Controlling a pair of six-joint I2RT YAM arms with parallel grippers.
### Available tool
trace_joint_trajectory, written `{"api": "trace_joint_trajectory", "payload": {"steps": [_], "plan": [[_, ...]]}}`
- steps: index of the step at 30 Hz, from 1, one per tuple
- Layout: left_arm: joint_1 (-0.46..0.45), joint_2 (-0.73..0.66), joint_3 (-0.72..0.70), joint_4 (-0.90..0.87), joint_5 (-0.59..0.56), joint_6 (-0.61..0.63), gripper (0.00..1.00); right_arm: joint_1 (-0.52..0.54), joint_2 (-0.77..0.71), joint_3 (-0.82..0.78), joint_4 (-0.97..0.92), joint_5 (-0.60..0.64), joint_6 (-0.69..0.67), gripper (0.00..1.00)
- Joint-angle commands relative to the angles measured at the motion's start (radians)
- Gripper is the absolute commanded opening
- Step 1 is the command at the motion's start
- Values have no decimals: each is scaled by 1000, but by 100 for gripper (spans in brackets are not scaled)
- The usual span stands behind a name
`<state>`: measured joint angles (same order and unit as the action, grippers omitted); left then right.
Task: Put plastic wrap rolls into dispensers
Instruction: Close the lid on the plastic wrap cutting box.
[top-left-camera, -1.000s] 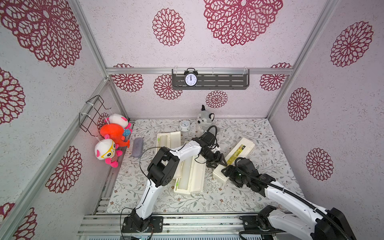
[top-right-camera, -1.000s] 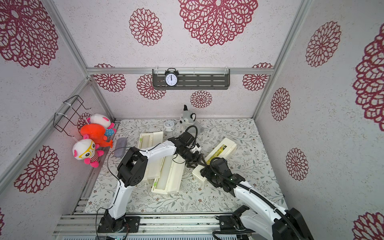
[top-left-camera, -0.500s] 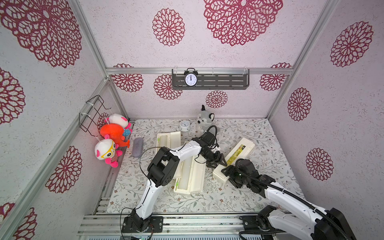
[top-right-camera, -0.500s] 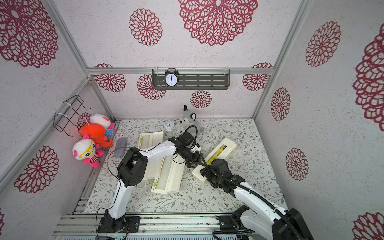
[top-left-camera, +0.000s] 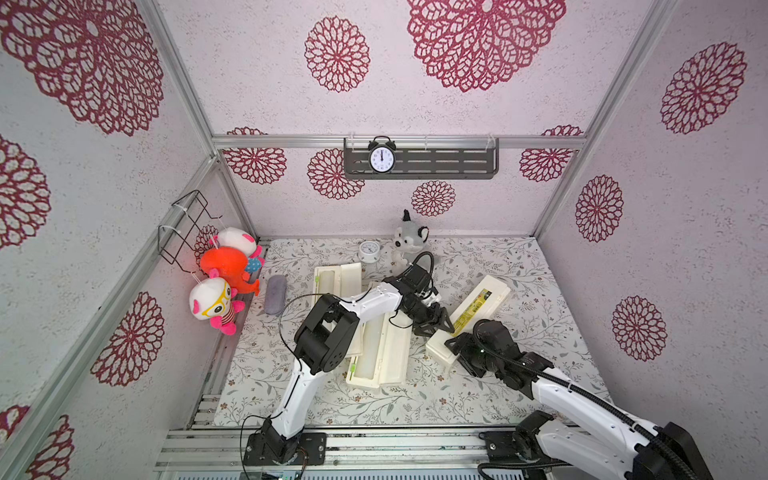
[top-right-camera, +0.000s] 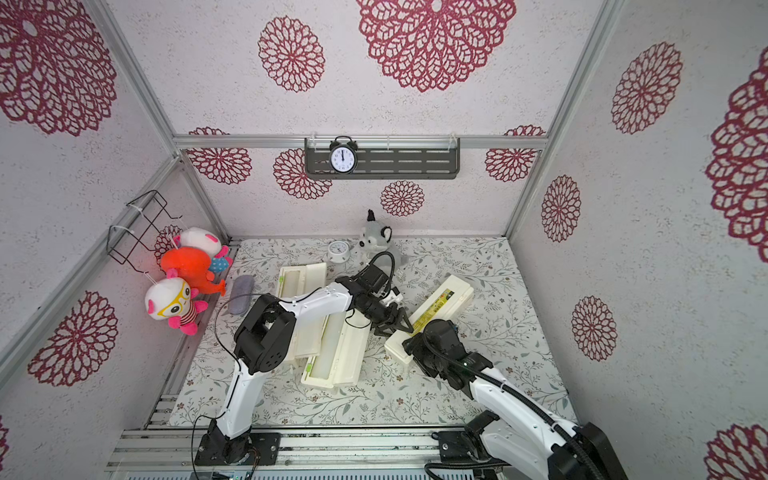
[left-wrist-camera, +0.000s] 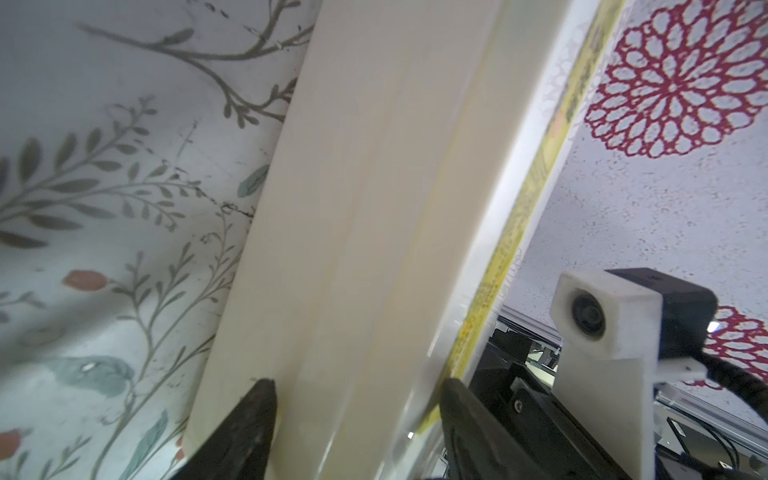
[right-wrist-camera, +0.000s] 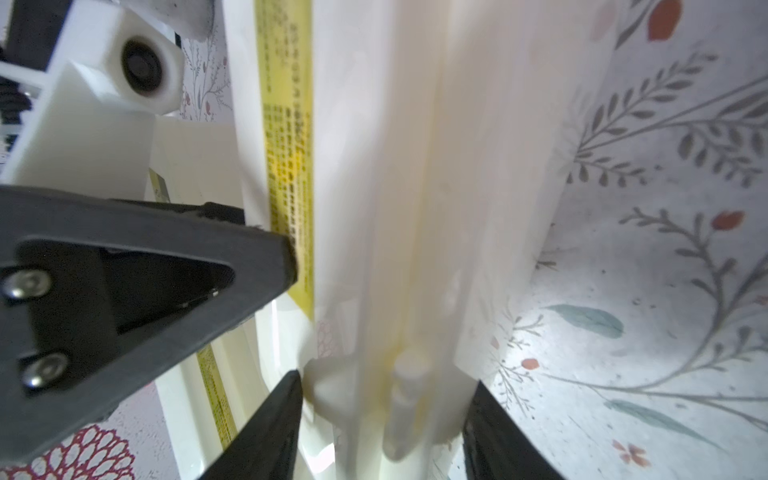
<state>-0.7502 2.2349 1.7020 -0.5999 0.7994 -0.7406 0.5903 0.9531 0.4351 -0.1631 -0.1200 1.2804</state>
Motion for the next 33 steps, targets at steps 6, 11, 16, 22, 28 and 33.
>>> {"api": "trace_joint_trajectory", "payload": {"steps": [6, 11, 16, 22, 28, 33], "plan": [[-50, 45, -14, -108, 24, 52, 65, 19, -12, -137, 28, 32, 27, 57], [-49, 51, -1, -126, 15, 63, 65, -7, -25, -116, -20, 60, -23, 59], [-48, 71, 30, -143, 17, 77, 65, -103, -41, -93, -38, 37, -99, 65], [-22, 113, 115, -195, 0, 112, 65, -223, -18, -51, -28, 9, -204, 67], [-6, 185, 234, -207, 6, 115, 66, -339, 67, -14, 18, -13, -337, 66], [0, 263, 324, -169, 7, 85, 66, -428, 153, 33, 87, -53, -455, 63]]}}
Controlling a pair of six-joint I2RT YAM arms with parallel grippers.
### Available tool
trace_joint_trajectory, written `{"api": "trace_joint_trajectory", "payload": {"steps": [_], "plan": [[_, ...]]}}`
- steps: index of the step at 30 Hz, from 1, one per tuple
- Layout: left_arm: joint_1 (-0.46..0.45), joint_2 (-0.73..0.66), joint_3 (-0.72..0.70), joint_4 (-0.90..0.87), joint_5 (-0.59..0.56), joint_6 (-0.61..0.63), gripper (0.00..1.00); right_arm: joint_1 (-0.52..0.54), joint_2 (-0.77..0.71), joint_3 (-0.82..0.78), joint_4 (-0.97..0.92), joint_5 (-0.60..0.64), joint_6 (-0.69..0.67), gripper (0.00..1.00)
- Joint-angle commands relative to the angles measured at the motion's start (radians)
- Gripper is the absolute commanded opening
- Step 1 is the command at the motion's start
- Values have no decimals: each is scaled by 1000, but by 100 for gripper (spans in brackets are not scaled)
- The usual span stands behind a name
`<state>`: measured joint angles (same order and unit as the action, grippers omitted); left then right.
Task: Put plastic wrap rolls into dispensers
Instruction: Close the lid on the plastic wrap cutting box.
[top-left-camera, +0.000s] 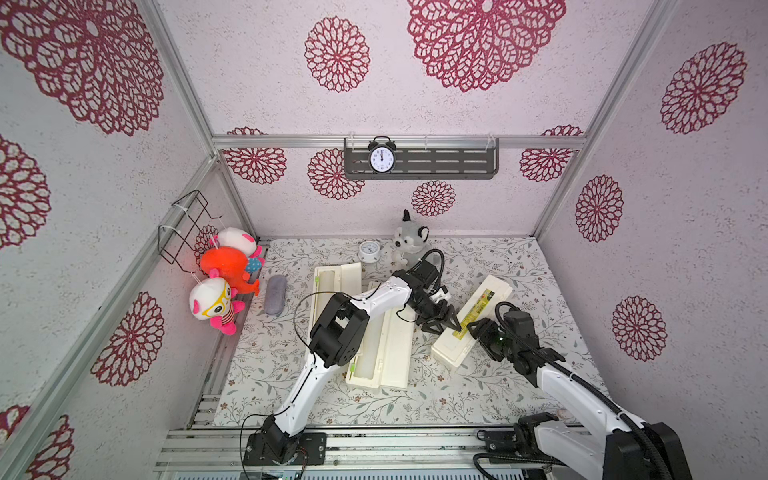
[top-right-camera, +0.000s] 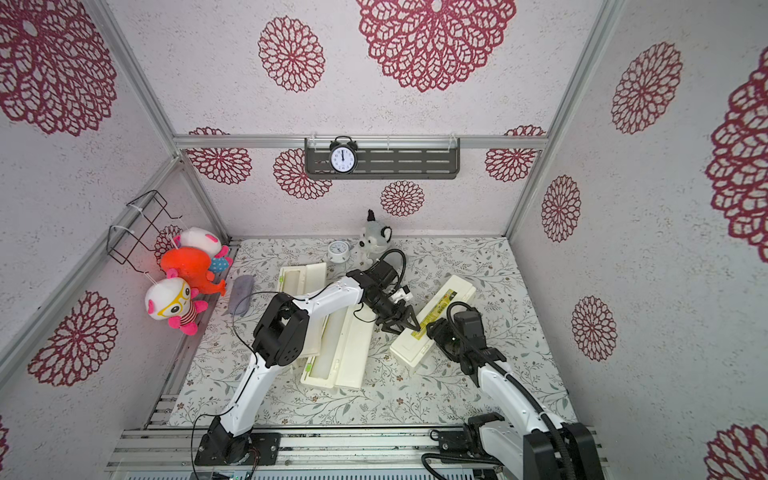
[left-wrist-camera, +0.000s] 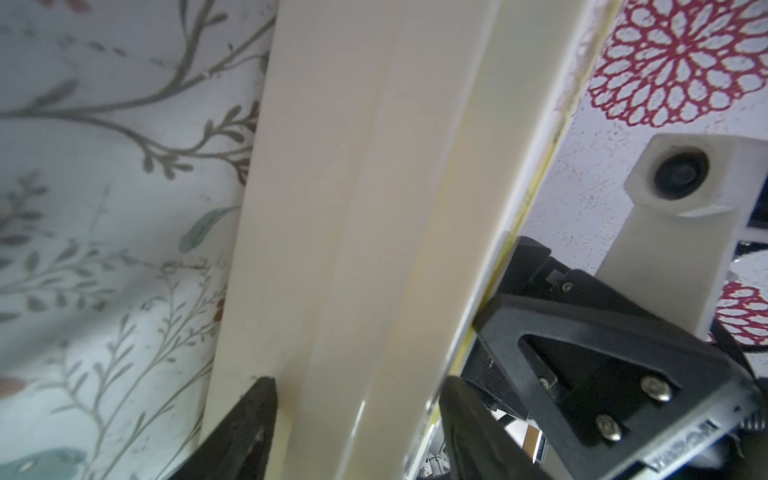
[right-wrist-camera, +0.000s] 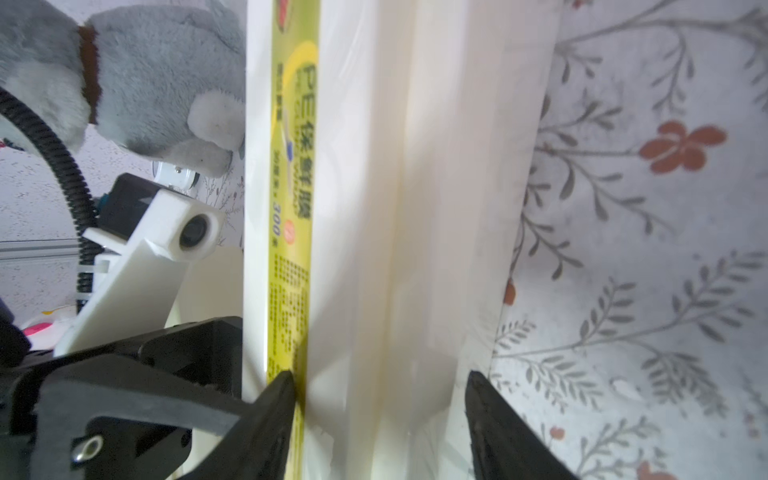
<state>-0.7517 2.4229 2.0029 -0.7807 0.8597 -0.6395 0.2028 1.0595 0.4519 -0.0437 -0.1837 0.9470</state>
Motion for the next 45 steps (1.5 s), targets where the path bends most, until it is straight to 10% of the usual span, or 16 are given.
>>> {"api": "trace_joint_trajectory", "payload": {"steps": [1, 15, 45], "plan": [[4, 84, 34, 33, -52, -30, 66, -54, 59, 23, -21, 9, -139, 63], [-4, 227, 212, 172, -34, -147, 66, -265, 312, 148, 52, -94, -346, 52], [-97, 17, -43, 134, 208, 29, 66, -175, 357, 174, -232, -245, -528, 57]]}}
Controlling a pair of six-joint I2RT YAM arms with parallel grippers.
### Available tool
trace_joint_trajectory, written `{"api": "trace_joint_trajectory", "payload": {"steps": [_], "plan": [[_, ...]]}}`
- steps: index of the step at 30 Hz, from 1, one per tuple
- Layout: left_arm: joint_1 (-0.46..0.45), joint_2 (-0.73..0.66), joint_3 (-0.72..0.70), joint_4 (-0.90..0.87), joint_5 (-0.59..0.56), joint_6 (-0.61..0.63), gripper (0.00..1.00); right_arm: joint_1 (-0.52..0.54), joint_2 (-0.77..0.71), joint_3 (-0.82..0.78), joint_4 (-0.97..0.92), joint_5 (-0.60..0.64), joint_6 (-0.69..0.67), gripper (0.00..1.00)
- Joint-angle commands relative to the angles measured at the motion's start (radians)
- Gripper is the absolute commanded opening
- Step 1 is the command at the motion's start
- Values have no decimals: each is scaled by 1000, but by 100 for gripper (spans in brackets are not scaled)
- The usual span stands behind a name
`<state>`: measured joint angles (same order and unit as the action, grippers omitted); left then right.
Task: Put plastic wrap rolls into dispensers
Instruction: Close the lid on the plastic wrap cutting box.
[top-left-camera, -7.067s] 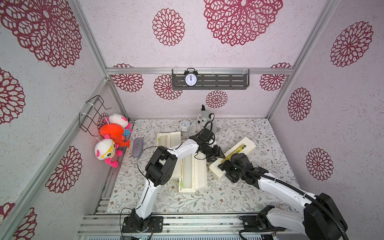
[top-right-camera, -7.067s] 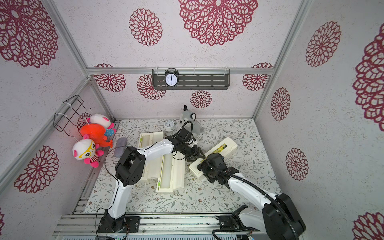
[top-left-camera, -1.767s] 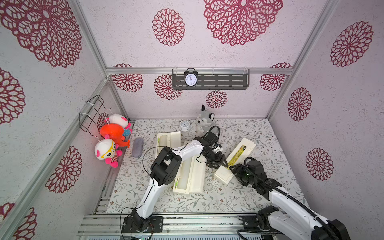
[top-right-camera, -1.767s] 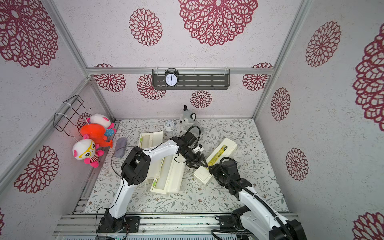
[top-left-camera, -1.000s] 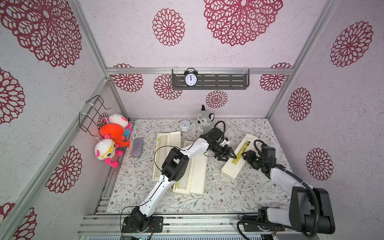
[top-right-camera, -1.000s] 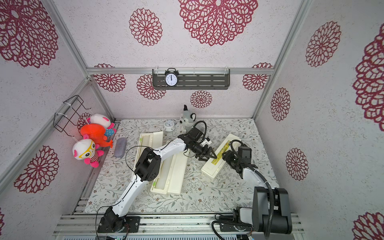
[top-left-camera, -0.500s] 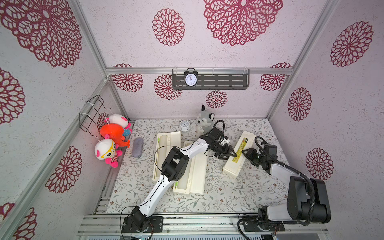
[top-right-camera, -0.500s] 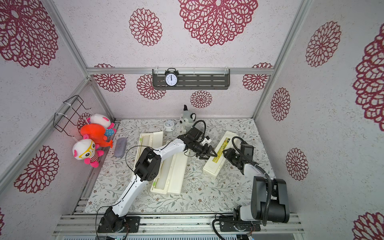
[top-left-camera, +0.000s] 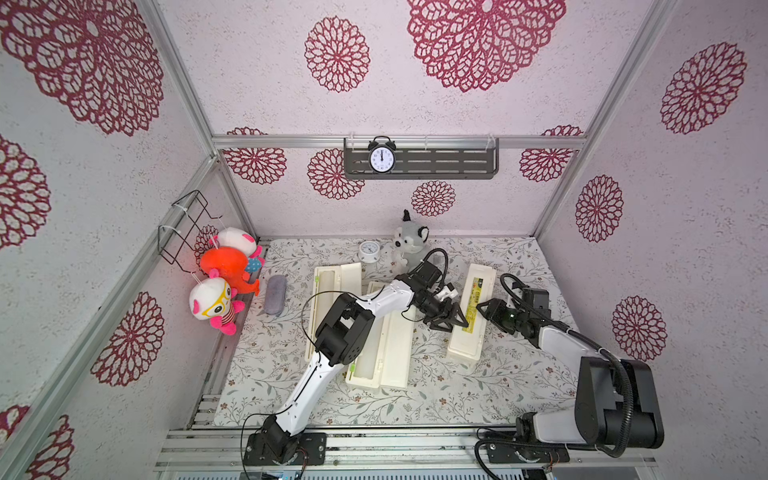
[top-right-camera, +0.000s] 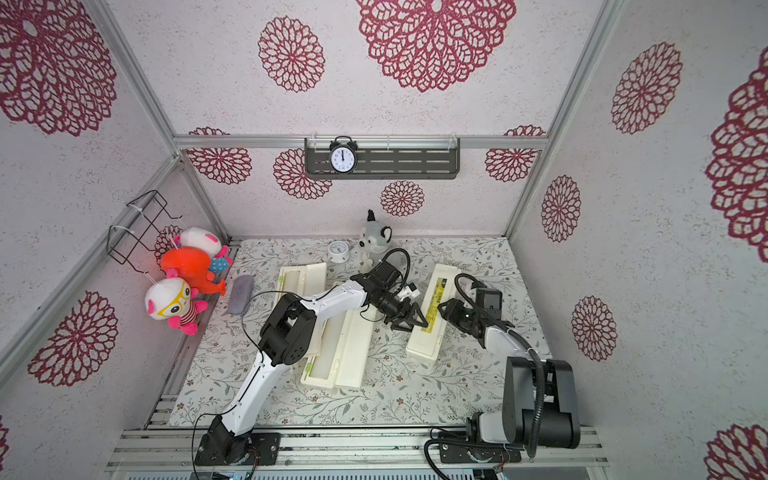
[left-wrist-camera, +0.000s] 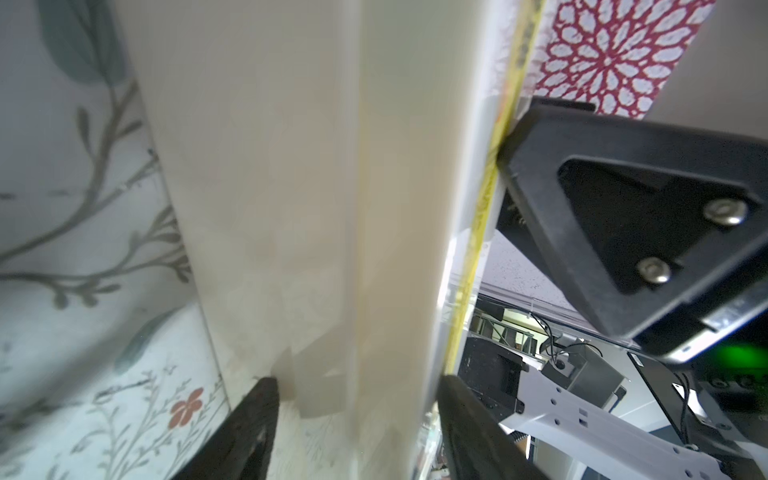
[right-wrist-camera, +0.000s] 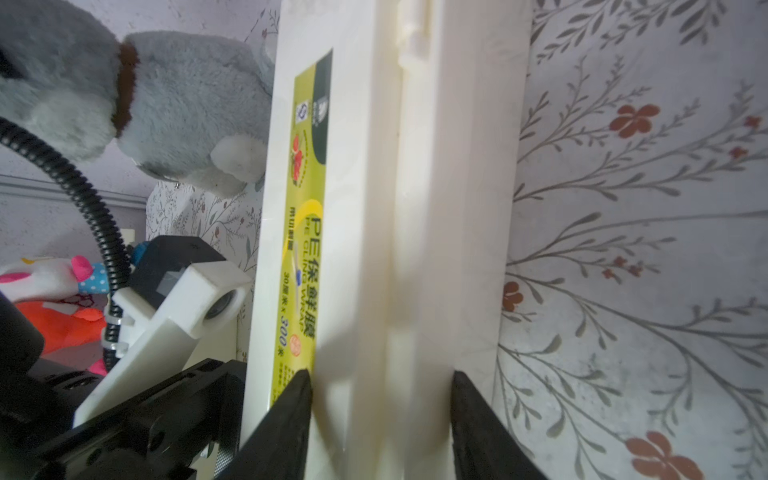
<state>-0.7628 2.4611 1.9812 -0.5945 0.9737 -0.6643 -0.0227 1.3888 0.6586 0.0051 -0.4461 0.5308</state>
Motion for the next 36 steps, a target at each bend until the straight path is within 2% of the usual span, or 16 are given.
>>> {"api": "trace_joint_trajectory", "payload": {"steps": [1, 5, 11, 16, 23, 28, 36], "plan": [[-84, -25, -20, -59, 89, 56, 67, 50, 18, -24, -292, 23, -120, 61], [-32, -28, -23, -56, 33, 37, 69, 45, -14, 22, -314, 43, -139, 74], [69, -35, 8, 92, -87, -91, 70, -10, 17, 102, -330, 45, -190, 76], [91, 25, 112, 247, -156, -232, 71, -84, 95, 175, -314, 13, -222, 76], [75, 195, 313, 287, -175, -312, 71, -138, 225, 270, -249, -51, -239, 75], [69, 249, 344, 296, -202, -338, 71, -141, 311, 326, -201, -94, -233, 73], [51, 316, 427, 337, -168, -386, 70, -170, 435, 396, -131, -177, -223, 67]]}}
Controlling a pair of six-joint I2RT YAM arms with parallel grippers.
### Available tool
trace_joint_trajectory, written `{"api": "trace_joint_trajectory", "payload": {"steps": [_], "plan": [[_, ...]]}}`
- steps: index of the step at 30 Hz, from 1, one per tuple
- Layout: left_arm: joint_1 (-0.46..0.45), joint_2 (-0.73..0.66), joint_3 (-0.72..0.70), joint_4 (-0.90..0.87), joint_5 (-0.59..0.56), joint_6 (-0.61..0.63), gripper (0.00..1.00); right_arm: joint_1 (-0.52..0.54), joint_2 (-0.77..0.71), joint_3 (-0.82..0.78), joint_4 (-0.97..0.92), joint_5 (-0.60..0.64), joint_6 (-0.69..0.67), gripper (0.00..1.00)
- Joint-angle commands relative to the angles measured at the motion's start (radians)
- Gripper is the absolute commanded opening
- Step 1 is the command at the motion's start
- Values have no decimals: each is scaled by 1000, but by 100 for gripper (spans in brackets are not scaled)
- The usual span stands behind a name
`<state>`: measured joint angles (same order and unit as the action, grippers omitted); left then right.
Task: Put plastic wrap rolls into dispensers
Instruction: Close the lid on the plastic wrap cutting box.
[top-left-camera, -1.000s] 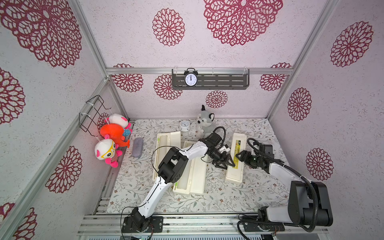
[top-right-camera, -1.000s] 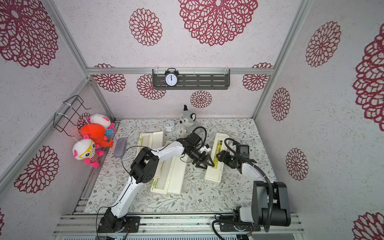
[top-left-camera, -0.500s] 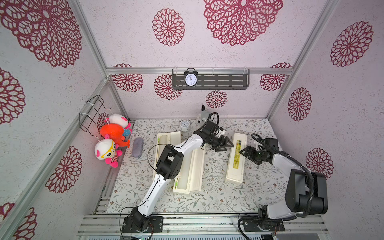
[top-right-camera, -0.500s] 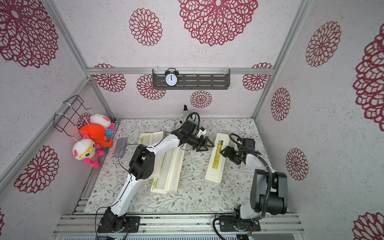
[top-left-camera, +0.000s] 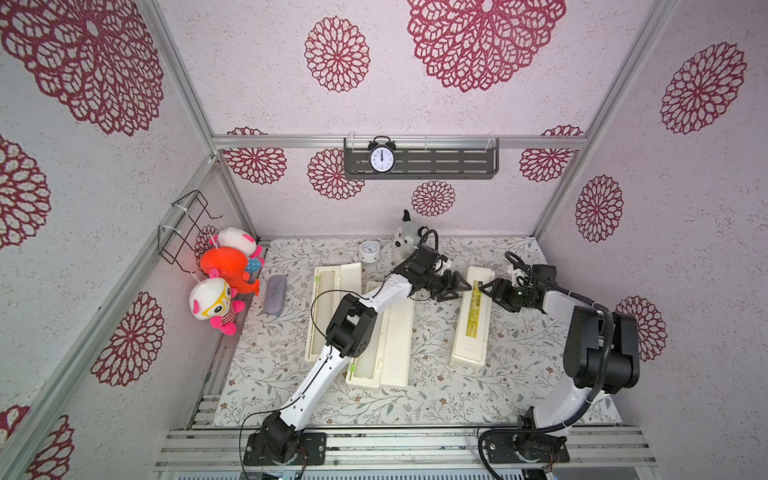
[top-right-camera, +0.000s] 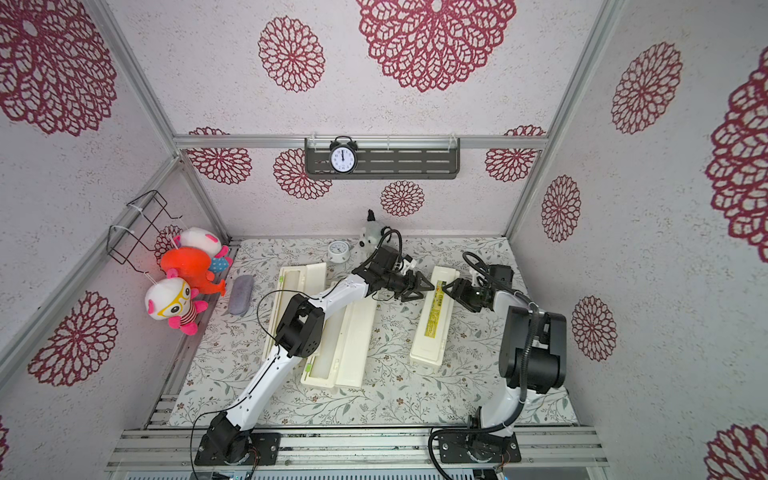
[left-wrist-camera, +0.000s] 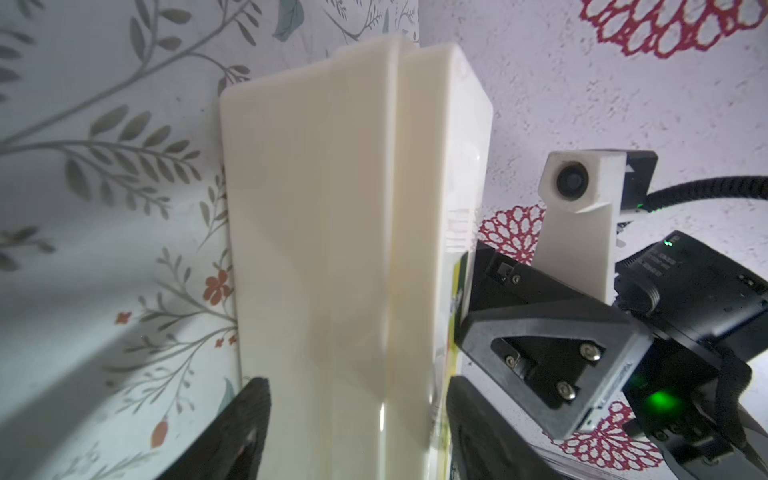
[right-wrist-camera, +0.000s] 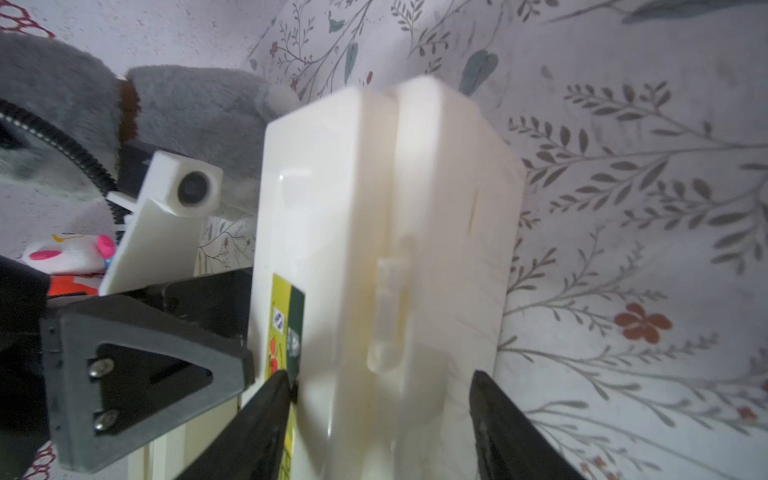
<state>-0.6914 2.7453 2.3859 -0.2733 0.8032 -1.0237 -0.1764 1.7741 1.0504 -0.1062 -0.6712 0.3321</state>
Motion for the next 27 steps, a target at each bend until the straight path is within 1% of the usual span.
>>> {"api": "trace_joint_trajectory", "payload": {"steps": [1, 6, 10, 15, 18, 21, 22, 25, 27], "plan": [[-22, 32, 24, 8, 4, -27, 69, -18, 63, 12, -15, 40, -23, 66], [-26, 37, 19, -16, 8, -12, 68, -29, 113, 36, 12, -1, -16, 61], [-31, 48, 26, -29, 11, -10, 67, -30, 131, 28, 62, -58, 17, 52], [-36, 55, 40, -75, -3, 13, 66, -31, 140, 17, 83, -61, 42, 47], [-36, 58, 45, -121, -26, 38, 65, -28, 142, 15, 36, 37, 35, 47], [-39, 67, 42, -148, -37, 47, 63, -29, 145, 2, 1, 134, 32, 51], [-40, 70, 44, -168, -42, 58, 62, -29, 151, -1, -19, 183, 26, 53], [-46, 71, 46, -246, -76, 116, 62, -27, 154, -23, -55, 299, 13, 55], [-47, 68, 42, -271, -86, 136, 63, -27, 137, -55, -38, 338, 21, 59]]}}
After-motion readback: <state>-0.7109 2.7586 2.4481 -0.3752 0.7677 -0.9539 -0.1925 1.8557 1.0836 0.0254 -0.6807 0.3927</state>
